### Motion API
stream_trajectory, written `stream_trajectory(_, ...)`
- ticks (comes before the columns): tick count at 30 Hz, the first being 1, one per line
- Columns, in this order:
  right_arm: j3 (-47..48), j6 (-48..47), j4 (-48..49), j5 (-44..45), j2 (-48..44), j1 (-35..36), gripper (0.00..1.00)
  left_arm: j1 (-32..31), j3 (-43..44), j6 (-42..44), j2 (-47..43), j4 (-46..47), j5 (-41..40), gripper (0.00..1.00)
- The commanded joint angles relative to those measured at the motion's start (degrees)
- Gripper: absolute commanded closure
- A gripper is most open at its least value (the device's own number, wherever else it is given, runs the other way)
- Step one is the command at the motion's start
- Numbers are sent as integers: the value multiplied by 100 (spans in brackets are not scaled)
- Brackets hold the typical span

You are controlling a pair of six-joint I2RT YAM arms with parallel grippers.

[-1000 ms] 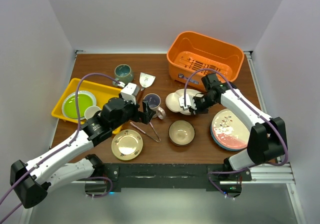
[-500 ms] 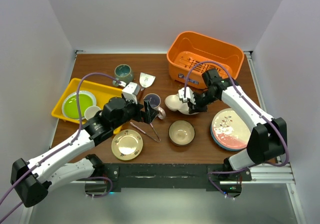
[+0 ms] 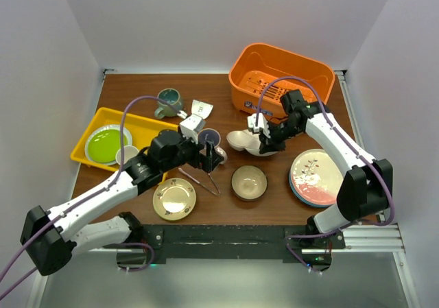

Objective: Place the mixed dishes into the plastic bin
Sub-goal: Pick up the plate at the center of the board.

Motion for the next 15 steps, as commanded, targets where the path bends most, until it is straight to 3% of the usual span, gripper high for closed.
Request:
stream_trajectory(1, 427, -83, 137, -724, -122, -42, 100, -13, 711, 2094, 360, 32, 803, 0)
stream_trajectory(10, 383, -320, 14, -830, -139, -157, 100, -22, 1100, 6147, 1230, 181, 1796, 0)
stream_trajectory(15, 374, -523, -144, -891, -166, -262, 100, -13, 1389, 7172, 1985, 250, 2079, 0)
